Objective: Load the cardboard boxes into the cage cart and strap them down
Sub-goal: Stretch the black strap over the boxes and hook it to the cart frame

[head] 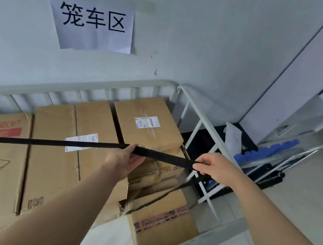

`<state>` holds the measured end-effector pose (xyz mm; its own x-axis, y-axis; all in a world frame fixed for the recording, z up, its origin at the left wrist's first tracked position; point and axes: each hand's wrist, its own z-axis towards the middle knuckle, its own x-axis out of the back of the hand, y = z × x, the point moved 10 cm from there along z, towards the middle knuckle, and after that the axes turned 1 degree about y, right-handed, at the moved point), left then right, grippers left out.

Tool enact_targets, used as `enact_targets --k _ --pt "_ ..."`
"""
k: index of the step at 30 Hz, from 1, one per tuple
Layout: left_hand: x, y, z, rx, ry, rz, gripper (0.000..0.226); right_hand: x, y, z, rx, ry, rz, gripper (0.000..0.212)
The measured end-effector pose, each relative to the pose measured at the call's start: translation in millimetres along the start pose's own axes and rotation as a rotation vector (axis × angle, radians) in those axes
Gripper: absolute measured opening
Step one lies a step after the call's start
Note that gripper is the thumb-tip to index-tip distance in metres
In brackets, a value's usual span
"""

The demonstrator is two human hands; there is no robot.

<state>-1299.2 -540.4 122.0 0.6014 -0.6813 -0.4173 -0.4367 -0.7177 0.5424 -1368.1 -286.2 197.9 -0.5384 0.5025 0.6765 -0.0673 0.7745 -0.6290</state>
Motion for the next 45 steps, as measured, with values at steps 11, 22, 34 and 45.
enact_targets --k 11,22,34,45 --pt "-53 -44 16 0.097 -0.023 -0.005 0.028 56 69 0 -0.081 0.156 0.014 0.006" --pt "-133 -70 50 -0.221 -0.004 0.689 0.033 83 153 57 -0.058 -0.051 0.009 0.009" --pt "-240 -122 96 -0.259 -0.266 1.475 0.010 96 181 81 0.061 -0.222 0.105 0.015" --pt "-266 -155 123 -0.257 -0.244 1.428 0.011 129 282 96 -0.149 0.022 0.322 0.031"
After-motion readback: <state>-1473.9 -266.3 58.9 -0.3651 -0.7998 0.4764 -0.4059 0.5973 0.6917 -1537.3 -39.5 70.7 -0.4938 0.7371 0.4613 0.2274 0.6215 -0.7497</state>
